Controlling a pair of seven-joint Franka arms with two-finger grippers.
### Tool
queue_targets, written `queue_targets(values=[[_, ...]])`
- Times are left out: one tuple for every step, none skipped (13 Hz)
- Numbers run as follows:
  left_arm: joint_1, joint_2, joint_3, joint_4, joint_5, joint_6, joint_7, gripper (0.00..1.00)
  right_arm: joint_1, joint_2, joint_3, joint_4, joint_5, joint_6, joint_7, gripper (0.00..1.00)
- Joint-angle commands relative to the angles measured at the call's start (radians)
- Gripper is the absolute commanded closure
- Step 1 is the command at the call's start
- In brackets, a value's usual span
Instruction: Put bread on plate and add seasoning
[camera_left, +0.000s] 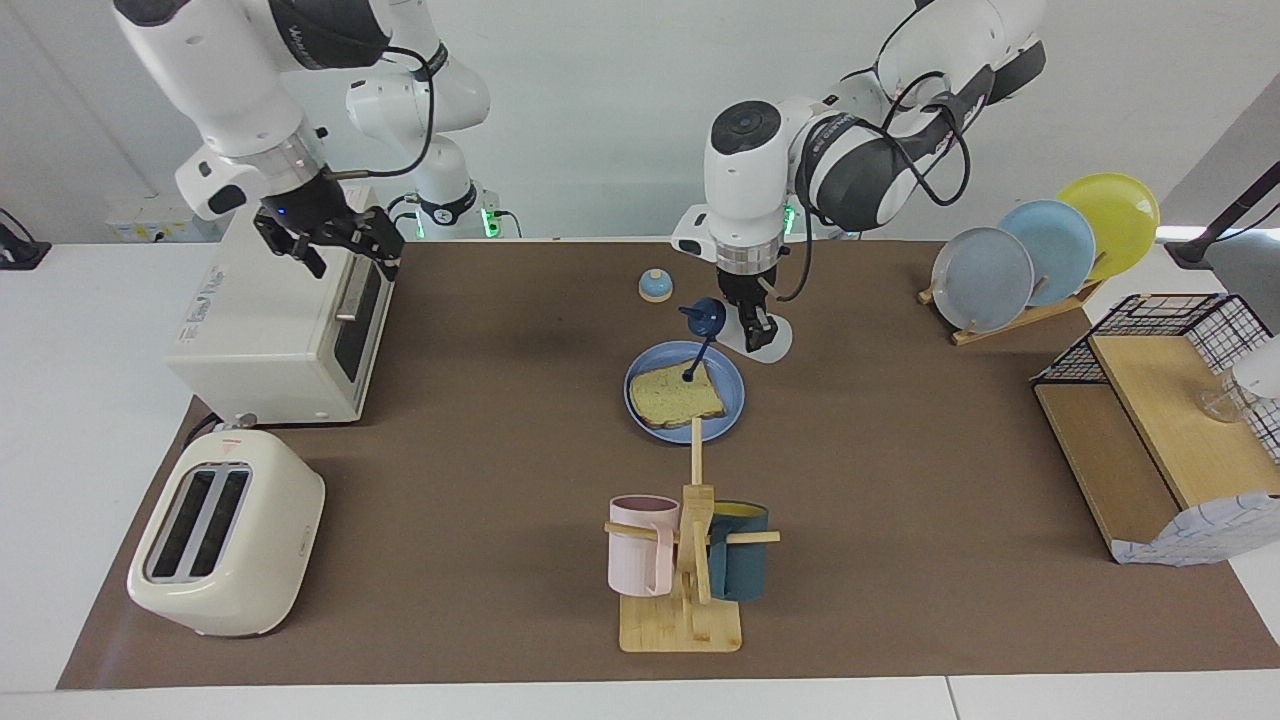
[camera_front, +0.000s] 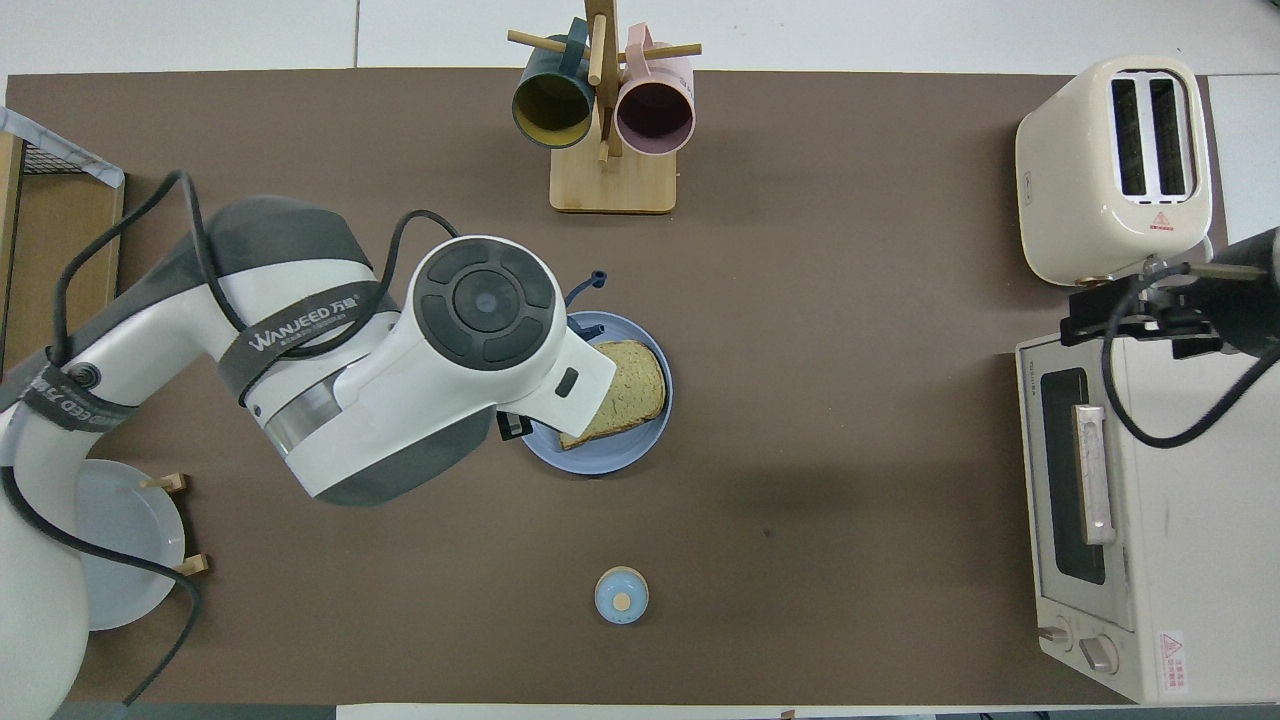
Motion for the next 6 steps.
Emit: queue_targets(values=[[-0.096, -0.030, 0.057, 0.044, 0.073, -0.111, 0.003, 1.00, -0.058, -0.003, 0.017, -0.021, -0.069, 0.008, -0.045, 0.00], [-0.132, -0.030, 0.060, 0.044, 0.116, -0.156, 0.003, 1.00, -0.059, 0.004, 0.016, -0.006, -0.075, 0.008, -0.045, 0.00], [-0.165, -0.028, 0.081, 0.044, 0.156, -0.197, 0.004, 1.00, -0.061, 0.015, 0.010, 0.046, -0.074, -0.015, -0.045, 0.00], [-0.214, -0.028, 0.123, 0.044, 0.173, -0.219, 0.003, 1.00, -0.063, 0.033, 0.008, 0.099, -0.069, -0.064, -0.043, 0.00], [-0.266, -0.030, 0.184, 0.048, 0.187, -0.230, 0.004, 1.00, -0.064, 0.037, 0.007, 0.109, -0.071, -0.064, -0.038, 0.00], [-0.329, -0.028, 0.241, 0.059, 0.205, -0.242, 0.003, 1.00, -0.066, 0.035, 0.000, 0.089, -0.059, -0.040, -0.040, 0.00]])
